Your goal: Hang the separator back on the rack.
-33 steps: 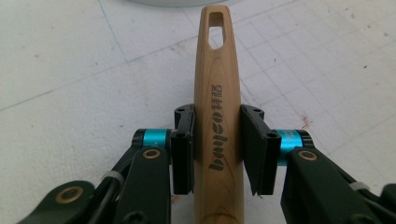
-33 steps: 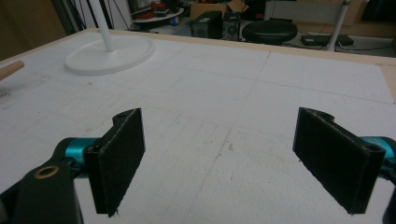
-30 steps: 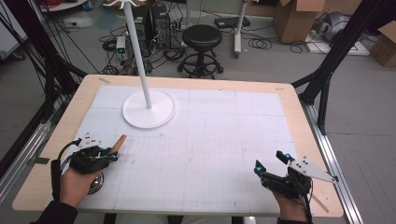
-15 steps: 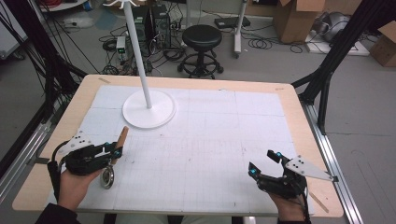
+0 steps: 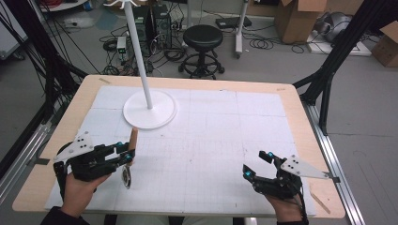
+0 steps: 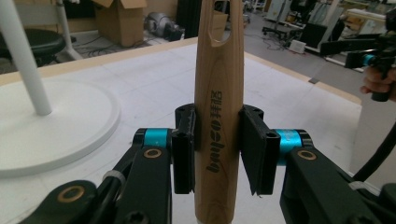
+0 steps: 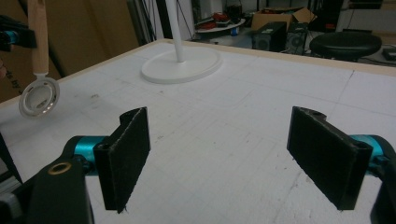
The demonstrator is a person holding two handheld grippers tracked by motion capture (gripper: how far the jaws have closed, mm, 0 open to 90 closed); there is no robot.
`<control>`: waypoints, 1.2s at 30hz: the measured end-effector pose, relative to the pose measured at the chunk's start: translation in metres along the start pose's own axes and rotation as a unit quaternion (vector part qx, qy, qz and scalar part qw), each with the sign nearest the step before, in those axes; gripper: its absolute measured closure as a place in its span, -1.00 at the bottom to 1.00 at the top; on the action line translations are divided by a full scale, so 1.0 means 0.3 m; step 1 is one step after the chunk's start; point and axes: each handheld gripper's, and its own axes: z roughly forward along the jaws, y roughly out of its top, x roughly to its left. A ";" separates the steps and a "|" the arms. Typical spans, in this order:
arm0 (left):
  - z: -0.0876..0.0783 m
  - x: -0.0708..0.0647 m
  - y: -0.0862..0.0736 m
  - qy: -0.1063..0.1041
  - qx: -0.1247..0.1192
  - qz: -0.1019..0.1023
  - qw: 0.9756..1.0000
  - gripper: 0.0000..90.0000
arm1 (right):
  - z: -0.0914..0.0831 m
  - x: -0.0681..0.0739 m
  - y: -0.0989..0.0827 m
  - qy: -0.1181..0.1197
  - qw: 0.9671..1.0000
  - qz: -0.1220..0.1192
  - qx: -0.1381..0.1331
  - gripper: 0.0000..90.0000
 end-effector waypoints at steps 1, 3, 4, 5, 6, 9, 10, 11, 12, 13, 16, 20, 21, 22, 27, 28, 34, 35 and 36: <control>0.002 -0.006 0.005 -0.006 -0.002 0.000 1.000 0.50 | 0.000 0.000 0.000 0.001 1.000 0.000 0.000 -0.54; 0.006 -0.018 0.012 -0.014 -0.005 0.002 1.000 0.50 | 0.003 0.001 0.001 0.003 1.000 -0.002 -0.001 -0.55; 0.010 -0.025 0.018 -0.024 -0.007 0.001 1.000 0.50 | 0.003 0.004 0.002 0.006 1.000 0.002 0.000 -0.56; 0.013 -0.030 0.021 -0.028 -0.007 0.003 1.000 0.50 | 0.005 0.006 0.005 0.011 1.000 0.002 -0.003 -0.56; 0.018 -0.039 0.026 -0.037 -0.012 0.004 0.999 0.50 | 0.005 0.008 0.007 0.016 1.000 0.004 -0.005 -0.57; 0.036 -0.061 0.038 -0.066 -0.016 0.008 0.998 0.50 | 0.012 0.020 0.020 0.043 0.999 0.004 -0.019 -0.60; 0.042 -0.067 0.041 -0.075 -0.019 0.009 0.997 0.50 | 0.016 0.027 0.027 0.056 0.998 0.006 -0.024 -0.60; 0.050 -0.076 0.044 -0.088 -0.020 0.010 0.996 0.50 | 0.019 0.031 0.032 0.065 0.997 0.005 -0.027 -0.60; 0.060 -0.088 0.048 -0.099 -0.022 0.014 0.995 0.50 | 0.023 0.038 0.039 0.077 0.997 0.003 -0.031 -0.60; 0.067 -0.095 0.051 -0.108 -0.023 0.018 0.994 0.50 | 0.029 0.048 0.048 0.092 0.995 0.006 -0.036 -0.60; 0.095 -0.132 0.063 -0.137 -0.023 0.029 0.990 0.50 | 0.044 0.075 0.070 0.125 0.991 -0.006 -0.044 -0.60; 0.130 -0.169 0.075 -0.184 -0.028 0.032 0.982 0.50 | 0.063 0.115 0.099 0.162 0.986 -0.019 -0.047 -0.59; 0.138 -0.177 0.077 -0.194 -0.028 0.033 0.980 0.50 | 0.068 0.126 0.107 0.171 0.984 -0.019 -0.048 -0.59; 0.147 -0.186 0.079 -0.204 -0.028 0.033 0.978 0.50 | 0.074 0.135 0.115 0.182 0.982 -0.020 -0.049 -0.55; 0.184 -0.214 0.080 -0.228 -0.023 0.041 0.972 0.50 | 0.110 0.178 0.153 0.235 0.970 -0.022 -0.059 -0.41; 0.193 -0.220 0.079 -0.234 -0.025 0.040 0.971 0.50 | 0.119 0.188 0.161 0.244 0.968 -0.028 -0.058 -0.39; 0.218 -0.243 0.072 -0.254 -0.025 0.048 0.966 0.50 | 0.157 0.251 0.212 0.305 0.949 -0.046 -0.066 -0.23; 0.220 -0.246 0.071 -0.256 -0.026 0.047 0.965 0.50 | 0.160 0.259 0.218 0.312 0.947 -0.047 -0.066 -0.21; 0.221 -0.248 0.071 -0.259 -0.027 0.048 0.964 0.50 | 0.165 0.272 0.229 0.319 0.944 -0.054 -0.066 -0.17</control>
